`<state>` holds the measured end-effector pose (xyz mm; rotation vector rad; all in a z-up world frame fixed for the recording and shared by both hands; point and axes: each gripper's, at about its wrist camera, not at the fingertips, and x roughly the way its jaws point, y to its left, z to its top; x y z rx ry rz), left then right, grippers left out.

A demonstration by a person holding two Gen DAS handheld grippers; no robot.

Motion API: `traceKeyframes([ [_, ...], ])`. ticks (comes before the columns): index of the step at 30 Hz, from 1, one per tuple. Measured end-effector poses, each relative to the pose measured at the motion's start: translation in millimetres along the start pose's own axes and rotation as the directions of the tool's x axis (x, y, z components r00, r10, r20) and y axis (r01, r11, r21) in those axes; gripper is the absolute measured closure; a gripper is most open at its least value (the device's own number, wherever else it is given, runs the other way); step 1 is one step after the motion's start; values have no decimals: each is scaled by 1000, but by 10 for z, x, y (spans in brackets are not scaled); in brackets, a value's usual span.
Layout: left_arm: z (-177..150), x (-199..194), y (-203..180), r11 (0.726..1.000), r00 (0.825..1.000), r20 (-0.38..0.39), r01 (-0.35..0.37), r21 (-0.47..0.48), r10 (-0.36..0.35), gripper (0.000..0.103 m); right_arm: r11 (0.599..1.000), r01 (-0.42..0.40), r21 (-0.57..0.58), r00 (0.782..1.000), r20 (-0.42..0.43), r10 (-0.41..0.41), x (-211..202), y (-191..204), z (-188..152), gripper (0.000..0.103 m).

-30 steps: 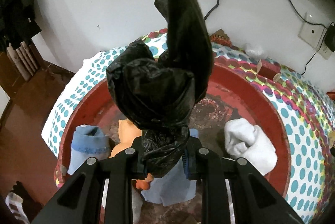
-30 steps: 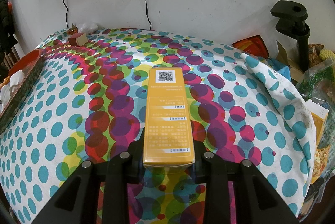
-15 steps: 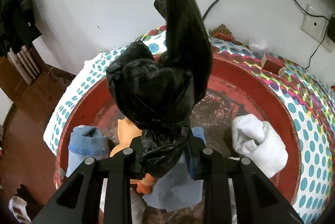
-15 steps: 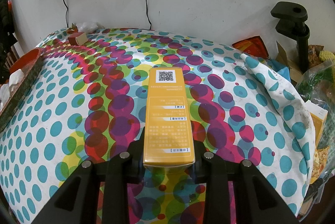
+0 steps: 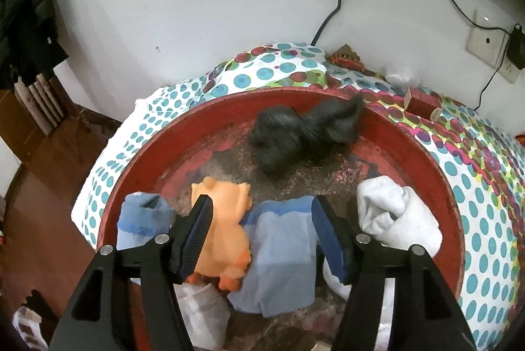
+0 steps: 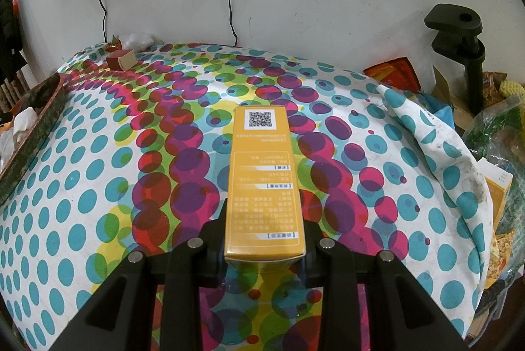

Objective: Organize objects
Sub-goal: 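Carry the black plastic bag onto the red tray and release with left gripper, then carry the yellow medicine box onto the red tray and release with right gripper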

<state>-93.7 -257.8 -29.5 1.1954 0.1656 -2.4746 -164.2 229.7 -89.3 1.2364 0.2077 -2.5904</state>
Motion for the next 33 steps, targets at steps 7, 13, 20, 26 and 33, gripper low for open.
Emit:
traceKeyframes([
  [7, -197, -373, 97, 997, 993, 99, -65, -35, 69, 27, 1000, 0, 0, 1000, 0, 0, 0, -7, 1, 71],
  [13, -490, -758, 100, 991, 972, 197, -118, -56, 127, 10, 1000, 4, -3, 1000, 0, -4, -3, 13, 4, 71],
  [20, -752, -927, 161, 991, 969, 219, -101, -89, 118, 1, 999, 46, -26, 999, 4, -46, 0, 41, -1, 71],
  [26, -911, -916, 141, 987, 961, 225, -158, -24, 160, 0, 996, 63, 64, 998, -2, -63, -25, 27, -10, 73],
  [33, -996, -851, 184, 990, 965, 220, -141, -24, 143, 0, 994, 53, 93, 999, -7, -52, -112, 264, -56, 73],
])
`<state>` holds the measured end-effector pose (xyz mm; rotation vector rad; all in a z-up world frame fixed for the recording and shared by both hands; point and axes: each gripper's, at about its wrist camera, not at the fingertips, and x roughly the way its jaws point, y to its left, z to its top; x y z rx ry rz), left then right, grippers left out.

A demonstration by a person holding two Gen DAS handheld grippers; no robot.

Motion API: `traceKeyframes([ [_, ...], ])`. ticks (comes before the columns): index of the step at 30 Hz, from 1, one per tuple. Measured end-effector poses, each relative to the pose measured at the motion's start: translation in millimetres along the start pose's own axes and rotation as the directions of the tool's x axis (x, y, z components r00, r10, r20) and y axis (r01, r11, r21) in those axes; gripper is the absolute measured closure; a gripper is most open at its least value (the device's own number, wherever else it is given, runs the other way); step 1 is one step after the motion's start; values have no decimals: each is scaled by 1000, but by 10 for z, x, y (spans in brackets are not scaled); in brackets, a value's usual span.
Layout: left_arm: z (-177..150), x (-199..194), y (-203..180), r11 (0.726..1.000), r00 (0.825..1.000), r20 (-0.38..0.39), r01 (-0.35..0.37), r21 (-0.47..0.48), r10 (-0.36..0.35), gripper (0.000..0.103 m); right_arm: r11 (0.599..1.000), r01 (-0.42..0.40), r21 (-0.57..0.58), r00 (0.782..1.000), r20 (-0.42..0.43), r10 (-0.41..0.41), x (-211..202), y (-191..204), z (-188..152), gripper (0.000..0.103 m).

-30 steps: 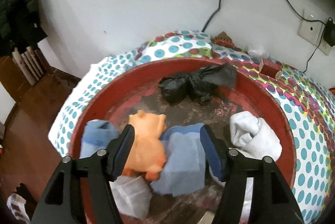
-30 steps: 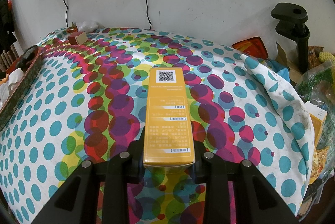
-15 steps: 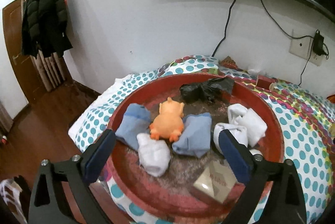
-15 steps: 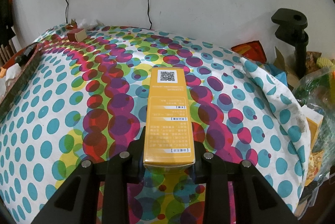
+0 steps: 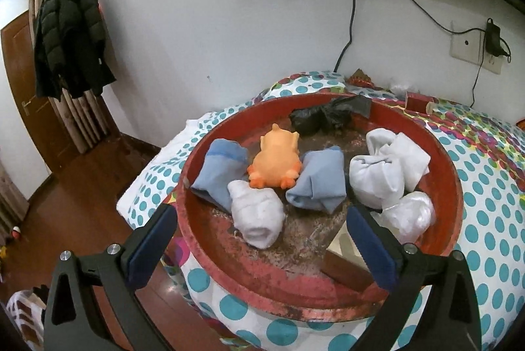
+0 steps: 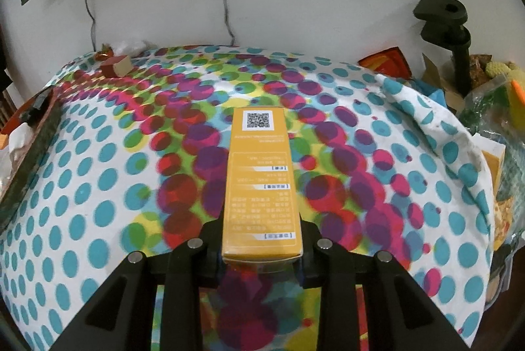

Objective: Organize objects
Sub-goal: 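Carry the yellow medicine box onto the red tray and release with right gripper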

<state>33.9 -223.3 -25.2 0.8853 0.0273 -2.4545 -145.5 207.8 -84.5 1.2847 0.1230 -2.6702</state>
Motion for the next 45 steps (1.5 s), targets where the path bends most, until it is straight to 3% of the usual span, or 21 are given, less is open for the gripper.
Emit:
traceKeyframes([
  [12, -1, 52, 52, 999, 1000, -24, 18, -31, -19, 0, 999, -51, -20, 998, 24, 51, -147, 592, 39, 73],
  [22, -1, 110, 160, 996, 998, -55, 35, -84, -39, 0, 986, -124, -113, 990, 53, 130, -343, 1186, 209, 73],
  [34, 12, 141, 229, 995, 998, -60, 18, -97, -24, 0, 934, -246, -258, 963, 40, 265, -484, 2228, 386, 73],
  [45, 10, 199, 399, 988, 997, -79, -6, -153, -6, 0, 876, -297, -381, 946, 8, 324, -500, 3226, 602, 73],
])
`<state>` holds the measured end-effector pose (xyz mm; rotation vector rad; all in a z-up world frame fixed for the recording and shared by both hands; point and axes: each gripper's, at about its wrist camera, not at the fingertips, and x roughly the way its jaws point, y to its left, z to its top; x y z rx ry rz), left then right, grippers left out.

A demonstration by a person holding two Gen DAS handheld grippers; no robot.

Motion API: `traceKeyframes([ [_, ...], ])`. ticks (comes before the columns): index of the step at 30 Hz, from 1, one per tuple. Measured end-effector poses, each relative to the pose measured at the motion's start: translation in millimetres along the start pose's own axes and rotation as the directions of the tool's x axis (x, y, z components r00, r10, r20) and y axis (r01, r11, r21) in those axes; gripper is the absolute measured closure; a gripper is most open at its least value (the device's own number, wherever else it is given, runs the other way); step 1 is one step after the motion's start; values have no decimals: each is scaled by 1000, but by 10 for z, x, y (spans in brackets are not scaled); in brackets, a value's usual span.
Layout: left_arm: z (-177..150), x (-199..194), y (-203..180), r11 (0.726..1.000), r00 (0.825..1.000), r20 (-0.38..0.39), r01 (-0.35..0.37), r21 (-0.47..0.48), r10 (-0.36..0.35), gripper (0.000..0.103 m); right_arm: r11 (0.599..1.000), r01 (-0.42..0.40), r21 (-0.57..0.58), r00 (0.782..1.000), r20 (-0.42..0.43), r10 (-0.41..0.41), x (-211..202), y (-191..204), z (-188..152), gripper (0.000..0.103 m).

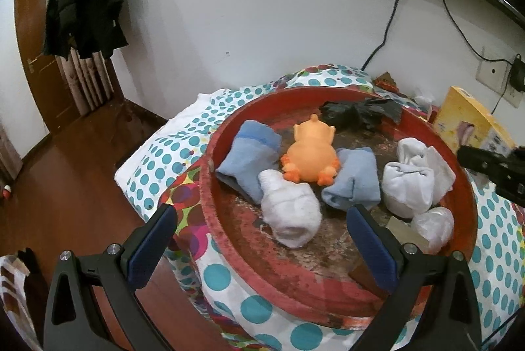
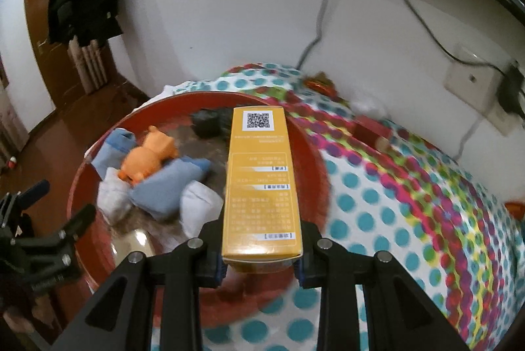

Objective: Organize objects
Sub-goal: 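Carry the yellow medicine box onto the red tray and release with right gripper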

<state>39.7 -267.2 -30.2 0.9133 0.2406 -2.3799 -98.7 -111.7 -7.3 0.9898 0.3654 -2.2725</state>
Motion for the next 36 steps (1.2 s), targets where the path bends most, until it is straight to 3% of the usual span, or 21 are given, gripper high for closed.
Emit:
traceKeyframes([
  [12, 5, 53, 103, 1000, 1000, -15, -23, -20, 23, 0, 998, 4, -66, 997, -73, -8, 400, 442, 297, 73],
  [22, 16, 109, 194, 998, 999, -35, -26, -56, 24, 0, 997, 65, -40, 991, -113, -69, 723, 435, 355, 72],
  [26, 18, 126, 201, 998, 999, -44, -23, -63, 21, 0, 998, 54, -27, 993, -105, -57, 710, 440, 360, 42],
  [36, 19, 99, 164, 998, 999, -39, -21, -54, 19, 0, 998, 62, -8, 997, -55, -63, 191, 420, 154, 38],
])
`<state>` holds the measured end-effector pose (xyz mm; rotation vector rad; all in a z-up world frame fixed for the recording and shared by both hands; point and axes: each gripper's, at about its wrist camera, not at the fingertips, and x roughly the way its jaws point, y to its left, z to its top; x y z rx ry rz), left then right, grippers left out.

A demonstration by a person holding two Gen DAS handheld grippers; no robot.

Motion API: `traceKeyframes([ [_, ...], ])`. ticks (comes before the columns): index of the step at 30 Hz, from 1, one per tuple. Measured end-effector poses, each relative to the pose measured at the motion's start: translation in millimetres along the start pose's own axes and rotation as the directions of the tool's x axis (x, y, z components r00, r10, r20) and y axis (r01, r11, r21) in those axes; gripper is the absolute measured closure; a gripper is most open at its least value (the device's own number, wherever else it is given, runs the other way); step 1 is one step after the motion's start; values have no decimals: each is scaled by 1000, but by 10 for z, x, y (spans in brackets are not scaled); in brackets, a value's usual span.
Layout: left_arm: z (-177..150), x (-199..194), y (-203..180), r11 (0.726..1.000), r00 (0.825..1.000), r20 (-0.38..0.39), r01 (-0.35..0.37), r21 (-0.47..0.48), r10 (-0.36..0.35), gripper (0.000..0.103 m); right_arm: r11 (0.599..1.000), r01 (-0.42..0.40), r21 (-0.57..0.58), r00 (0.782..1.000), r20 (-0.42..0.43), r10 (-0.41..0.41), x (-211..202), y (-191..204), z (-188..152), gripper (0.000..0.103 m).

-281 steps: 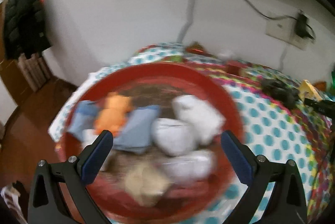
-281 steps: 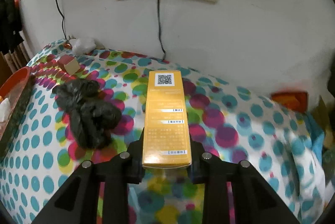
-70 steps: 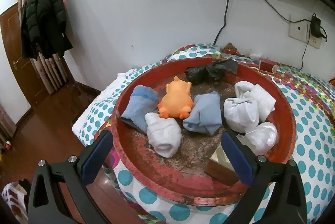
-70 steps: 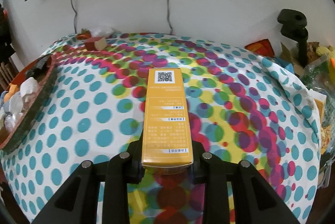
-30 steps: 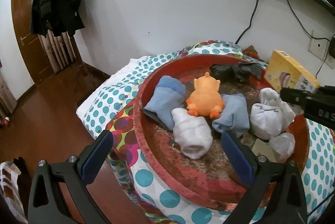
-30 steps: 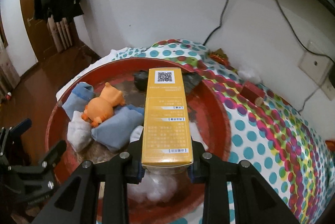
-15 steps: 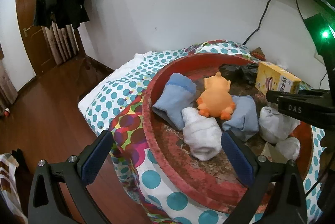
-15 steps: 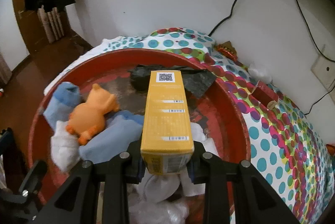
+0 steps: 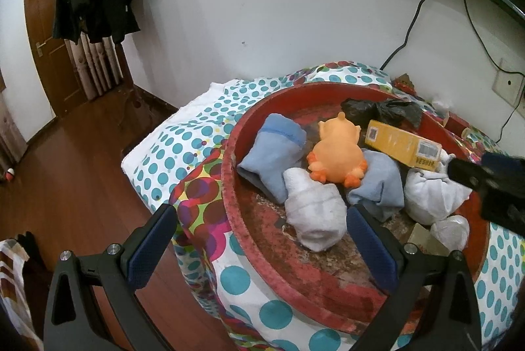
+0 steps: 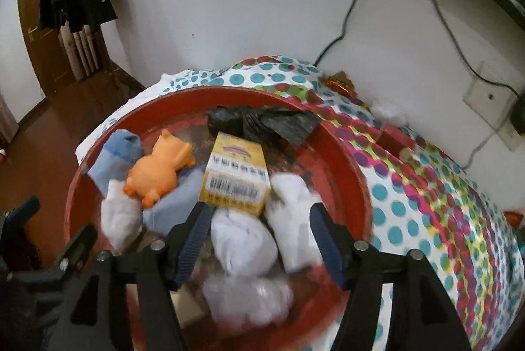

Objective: Organize objects
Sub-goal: 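Carry the yellow medicine box onto the red tray and release with right gripper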

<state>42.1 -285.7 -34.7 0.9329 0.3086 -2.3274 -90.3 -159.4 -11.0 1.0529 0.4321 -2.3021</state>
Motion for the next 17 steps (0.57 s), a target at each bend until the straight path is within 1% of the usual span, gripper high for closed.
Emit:
traceKeyframes([
  [6, -7, -32, -64, 1000, 1000, 8, -1, 21, 1, 0, 1000, -3, 23, 1000, 2, 3, -264, -73, -321, 37],
  [10, -22, -86, -103, 999, 999, 33, 28, 43, -29, 0, 1000, -11, 21, 1000, -5, 11, -332, -37, -503, 37],
  [12, -31, -119, -138, 998, 999, 51, 11, 61, -14, 0, 1000, -9, 20, 1000, 0, 9, -364, -13, -573, 37],
  [14, -40, -122, -172, 997, 999, 51, 1, 82, -5, 0, 1000, -13, 22, 1000, -3, 13, -381, -2, -631, 37],
  [17, -26, -130, -191, 996, 999, 39, 33, 83, -36, 0, 1000, -12, 20, 1000, -12, 12, -393, 15, -693, 37],
])
